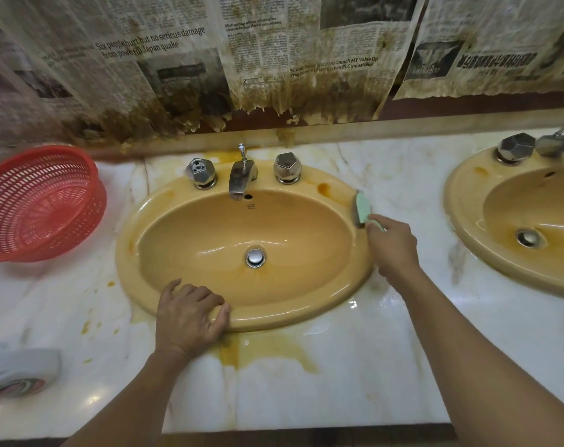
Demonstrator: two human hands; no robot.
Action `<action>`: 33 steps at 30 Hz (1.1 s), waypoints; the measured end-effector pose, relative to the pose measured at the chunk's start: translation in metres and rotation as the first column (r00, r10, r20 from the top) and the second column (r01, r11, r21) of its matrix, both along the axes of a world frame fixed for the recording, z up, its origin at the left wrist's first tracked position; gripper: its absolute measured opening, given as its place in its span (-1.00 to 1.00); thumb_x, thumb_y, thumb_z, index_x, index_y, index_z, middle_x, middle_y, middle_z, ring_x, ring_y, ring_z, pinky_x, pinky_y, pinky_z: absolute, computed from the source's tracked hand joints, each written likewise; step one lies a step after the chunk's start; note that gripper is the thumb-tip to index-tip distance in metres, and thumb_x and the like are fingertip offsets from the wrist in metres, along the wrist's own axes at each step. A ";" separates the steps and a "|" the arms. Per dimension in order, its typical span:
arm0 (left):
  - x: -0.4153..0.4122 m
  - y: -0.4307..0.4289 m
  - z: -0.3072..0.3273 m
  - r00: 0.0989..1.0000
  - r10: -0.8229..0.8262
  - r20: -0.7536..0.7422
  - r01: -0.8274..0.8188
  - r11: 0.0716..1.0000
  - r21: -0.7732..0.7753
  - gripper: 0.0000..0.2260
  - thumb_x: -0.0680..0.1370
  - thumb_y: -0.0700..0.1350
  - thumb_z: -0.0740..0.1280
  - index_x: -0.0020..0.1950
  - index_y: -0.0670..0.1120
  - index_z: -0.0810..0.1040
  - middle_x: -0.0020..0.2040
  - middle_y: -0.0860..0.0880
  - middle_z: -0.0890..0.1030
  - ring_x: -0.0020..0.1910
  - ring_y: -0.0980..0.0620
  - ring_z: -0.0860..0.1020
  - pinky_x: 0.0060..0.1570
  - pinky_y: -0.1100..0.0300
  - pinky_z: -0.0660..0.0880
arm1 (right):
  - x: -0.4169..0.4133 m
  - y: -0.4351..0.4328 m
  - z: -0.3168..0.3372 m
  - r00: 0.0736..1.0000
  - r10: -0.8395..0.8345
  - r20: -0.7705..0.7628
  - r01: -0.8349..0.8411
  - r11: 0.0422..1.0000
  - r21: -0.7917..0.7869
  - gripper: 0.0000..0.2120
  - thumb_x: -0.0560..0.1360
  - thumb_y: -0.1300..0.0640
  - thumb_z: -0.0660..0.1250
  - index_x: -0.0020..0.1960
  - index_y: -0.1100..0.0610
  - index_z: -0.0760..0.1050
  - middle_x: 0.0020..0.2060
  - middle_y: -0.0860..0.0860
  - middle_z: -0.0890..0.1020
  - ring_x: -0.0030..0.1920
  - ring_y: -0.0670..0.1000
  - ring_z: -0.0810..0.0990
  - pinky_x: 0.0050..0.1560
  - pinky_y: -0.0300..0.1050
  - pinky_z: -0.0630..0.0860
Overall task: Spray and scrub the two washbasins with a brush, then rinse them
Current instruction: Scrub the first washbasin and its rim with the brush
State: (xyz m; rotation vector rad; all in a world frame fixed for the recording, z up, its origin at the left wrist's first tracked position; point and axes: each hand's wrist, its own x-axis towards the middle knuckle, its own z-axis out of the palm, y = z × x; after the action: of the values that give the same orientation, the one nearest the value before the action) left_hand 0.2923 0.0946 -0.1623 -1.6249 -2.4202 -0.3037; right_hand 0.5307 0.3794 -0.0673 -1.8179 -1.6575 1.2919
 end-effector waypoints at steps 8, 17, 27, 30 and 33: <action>0.000 0.000 -0.002 1.000 -0.010 -0.021 0.010 0.999 0.037 -0.66 0.55 0.13 0.21 -0.26 0.05 0.69 -0.26 0.10 0.64 -0.22 -0.05 0.59 0.03 -0.05 0.40 | 0.044 -0.064 -0.016 0.998 0.061 0.019 -0.062 0.994 0.092 -0.68 0.64 -0.02 0.26 0.38 -0.14 0.55 0.27 0.06 0.63 0.26 0.14 0.56 0.27 -0.04 0.48; -0.001 0.000 -0.004 1.000 -0.011 -0.019 0.011 0.999 0.035 -0.66 0.56 0.12 0.20 -0.26 0.06 0.67 -0.28 0.09 0.61 -0.26 -0.07 0.56 -0.14 0.03 0.35 | 0.057 -0.015 -0.028 0.992 -0.111 -0.063 0.105 0.991 -0.084 -0.74 0.56 0.00 0.27 0.16 -0.10 0.66 -0.36 0.00 0.52 -0.45 0.10 0.42 -0.55 -0.19 0.35; -0.002 0.000 -0.004 1.000 0.001 -0.005 0.000 0.997 0.076 -0.67 0.55 0.11 0.22 -0.28 0.05 0.68 -0.29 0.10 0.62 -0.27 -0.06 0.57 -0.13 0.03 0.34 | 0.045 0.031 -0.015 0.994 0.010 -0.112 -0.026 0.990 -0.142 -0.77 0.60 0.09 0.28 0.18 0.01 0.65 -0.59 -0.03 0.30 -0.56 0.00 0.19 -0.47 -0.25 0.15; -0.002 0.000 -0.004 1.000 -0.005 -0.010 0.006 0.996 0.087 -0.67 0.55 0.12 0.23 -0.29 0.06 0.68 -0.29 0.10 0.62 -0.27 -0.06 0.57 -0.13 0.04 0.33 | 0.070 -0.003 -0.019 0.997 0.033 -0.070 -0.038 0.997 -0.070 -0.80 0.61 0.05 0.30 0.17 -0.11 0.64 -0.58 0.02 0.34 -0.56 0.03 0.23 -0.50 -0.24 0.20; -0.002 0.000 -0.004 1.000 -0.011 -0.013 0.012 0.995 0.094 -0.67 0.56 0.11 0.23 -0.29 0.06 0.67 -0.29 0.10 0.62 -0.28 -0.05 0.56 -0.14 0.04 0.33 | 0.091 -0.030 -0.024 0.995 0.040 -0.093 -0.050 0.993 -0.103 -0.80 0.63 0.05 0.30 0.16 -0.15 0.64 -0.57 0.00 0.32 -0.53 0.03 0.21 -0.49 -0.26 0.18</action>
State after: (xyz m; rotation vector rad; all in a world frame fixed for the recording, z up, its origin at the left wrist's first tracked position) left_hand 0.2899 0.0950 -0.1663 -1.5960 -2.3509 -0.4022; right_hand 0.6217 0.3499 -0.0917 -1.7611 -1.6182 1.4848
